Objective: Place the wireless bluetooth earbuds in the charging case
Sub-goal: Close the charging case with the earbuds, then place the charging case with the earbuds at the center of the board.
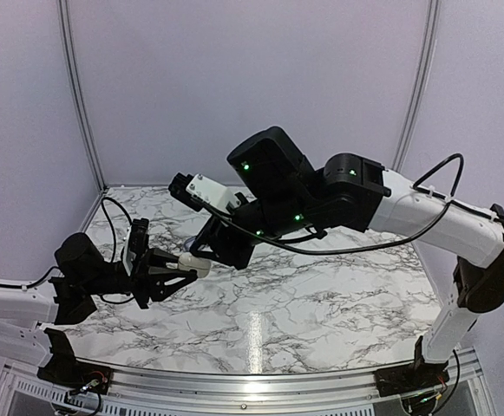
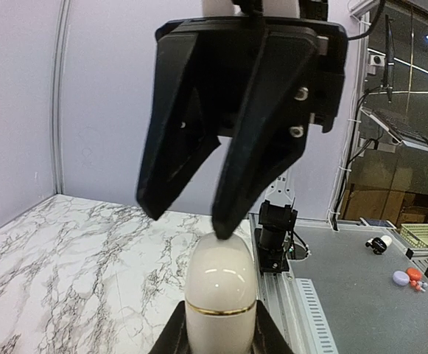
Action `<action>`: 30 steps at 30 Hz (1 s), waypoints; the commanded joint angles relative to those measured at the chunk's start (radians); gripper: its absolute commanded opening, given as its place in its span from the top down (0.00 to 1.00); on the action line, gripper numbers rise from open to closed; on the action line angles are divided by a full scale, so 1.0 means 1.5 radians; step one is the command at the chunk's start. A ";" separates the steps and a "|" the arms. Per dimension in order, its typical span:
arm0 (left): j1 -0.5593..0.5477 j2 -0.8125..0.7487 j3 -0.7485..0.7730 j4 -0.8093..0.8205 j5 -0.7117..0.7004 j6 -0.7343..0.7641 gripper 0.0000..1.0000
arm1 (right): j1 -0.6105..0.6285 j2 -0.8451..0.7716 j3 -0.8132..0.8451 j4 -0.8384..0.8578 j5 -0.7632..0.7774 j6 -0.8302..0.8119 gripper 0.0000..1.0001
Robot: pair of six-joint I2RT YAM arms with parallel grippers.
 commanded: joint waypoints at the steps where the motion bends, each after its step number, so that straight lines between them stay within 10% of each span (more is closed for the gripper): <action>1: 0.004 -0.002 0.027 0.035 -0.036 -0.014 1.00 | 0.012 -0.016 -0.017 -0.012 -0.022 -0.008 0.72; 12: 0.021 0.029 0.027 0.032 -0.067 -0.087 1.00 | -0.103 -0.189 -0.212 0.153 -0.096 0.045 0.55; 22: 0.052 0.127 0.086 -0.061 -0.159 -0.186 1.00 | -0.119 -0.321 -0.380 0.269 -0.001 0.051 0.28; 26: 0.064 0.185 0.113 -0.092 -0.175 -0.228 0.99 | -0.122 -0.368 -0.442 0.309 0.059 0.069 0.03; 30: 0.070 0.268 0.166 -0.164 -0.200 -0.232 0.97 | -0.124 -0.406 -0.504 0.348 0.110 0.090 0.01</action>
